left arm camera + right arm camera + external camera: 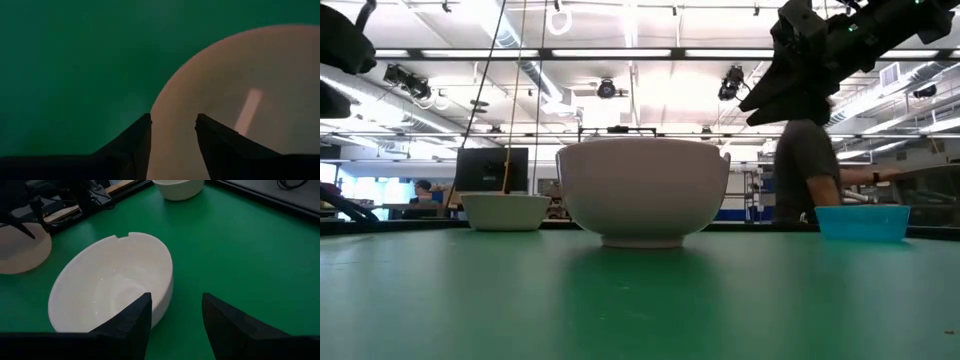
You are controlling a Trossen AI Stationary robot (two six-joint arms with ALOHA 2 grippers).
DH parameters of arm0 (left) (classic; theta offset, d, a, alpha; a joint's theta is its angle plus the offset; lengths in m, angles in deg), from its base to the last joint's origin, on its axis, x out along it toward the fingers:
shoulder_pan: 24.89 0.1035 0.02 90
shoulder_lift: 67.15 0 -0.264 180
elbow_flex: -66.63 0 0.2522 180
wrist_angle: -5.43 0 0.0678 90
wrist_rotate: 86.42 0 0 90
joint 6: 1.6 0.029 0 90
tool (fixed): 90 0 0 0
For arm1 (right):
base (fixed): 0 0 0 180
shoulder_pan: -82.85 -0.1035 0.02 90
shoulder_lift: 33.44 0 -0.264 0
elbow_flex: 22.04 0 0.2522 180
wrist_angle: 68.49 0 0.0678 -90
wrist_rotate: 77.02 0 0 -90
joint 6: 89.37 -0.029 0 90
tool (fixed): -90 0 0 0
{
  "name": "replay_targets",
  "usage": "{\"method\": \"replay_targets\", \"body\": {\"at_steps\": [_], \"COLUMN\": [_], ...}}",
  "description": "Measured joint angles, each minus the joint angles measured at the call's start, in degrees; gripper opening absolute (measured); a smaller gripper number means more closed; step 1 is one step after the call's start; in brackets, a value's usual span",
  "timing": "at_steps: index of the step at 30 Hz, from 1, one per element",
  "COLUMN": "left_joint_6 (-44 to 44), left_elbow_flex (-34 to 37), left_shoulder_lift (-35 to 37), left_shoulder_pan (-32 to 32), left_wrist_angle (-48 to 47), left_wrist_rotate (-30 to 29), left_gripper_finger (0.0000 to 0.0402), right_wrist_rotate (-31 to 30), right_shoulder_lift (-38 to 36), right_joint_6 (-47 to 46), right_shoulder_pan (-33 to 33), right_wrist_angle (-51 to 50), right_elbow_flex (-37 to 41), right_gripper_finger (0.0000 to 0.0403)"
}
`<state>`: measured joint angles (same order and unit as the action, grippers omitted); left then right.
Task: Nest bowls inside each other
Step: Stack the orange bowl on the white bowl
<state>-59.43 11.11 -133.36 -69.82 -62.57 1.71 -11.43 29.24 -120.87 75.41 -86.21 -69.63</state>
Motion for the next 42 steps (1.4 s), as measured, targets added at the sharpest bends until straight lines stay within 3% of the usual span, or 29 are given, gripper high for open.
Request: {"method": "replay_targets", "body": {"at_steps": [10, 17, 21, 24, 27, 33, 42], "left_joint_6": [-3.4, -4.4, -2.4, 1.4, 4.6, 11.3, 20.2], "left_elbow_flex": [0.0, 0.0, 0.0, 0.0, -0.1, -2.6, -15.2], "left_shoulder_lift": [-0.5, -0.7, -2.4, -4.3, -5.5, -5.8, -5.8], "left_shoulder_pan": [1.5, 2.9, 3.4, 4.2, 6.5, 13.8, 23.9], "left_wrist_angle": [-8.5, -8.6, -7.8, -5.1, -1.0, 1.2, -8.1], "left_wrist_rotate": [-0.4, -3.7, -4.1, -5.1, -7.9, -13.2, -20.7], "left_gripper_finger": [0.016, 0.0155, 0.0114, 0.0053, 0.0013, 0.0012, 0.0011], "right_wrist_rotate": [0.0, 0.0, 1.2, 1.6, 1.5, 1.9, 3.0], "right_shoulder_lift": [0.0, 0.0, 0.0, 0.0, 0.0, 4.7, 14.1], "right_joint_6": [1.3, 1.3, 1.3, 0.8, -0.9, -2.0, 0.8], "right_shoulder_pan": [1.4, 1.5, 1.5, 1.5, 1.5, 1.5, 1.6], "right_wrist_angle": [0.0, 0.1, 0.1, 0.1, 0.7, 6.3, 6.3], "right_elbow_flex": [0.0, 0.0, 0.0, 0.0, 0.0, 0.0, -5.3], "right_gripper_finger": [0.0178, 0.0178, 0.0178, 0.0177, 0.0177, 0.0166, 0.0162]}}
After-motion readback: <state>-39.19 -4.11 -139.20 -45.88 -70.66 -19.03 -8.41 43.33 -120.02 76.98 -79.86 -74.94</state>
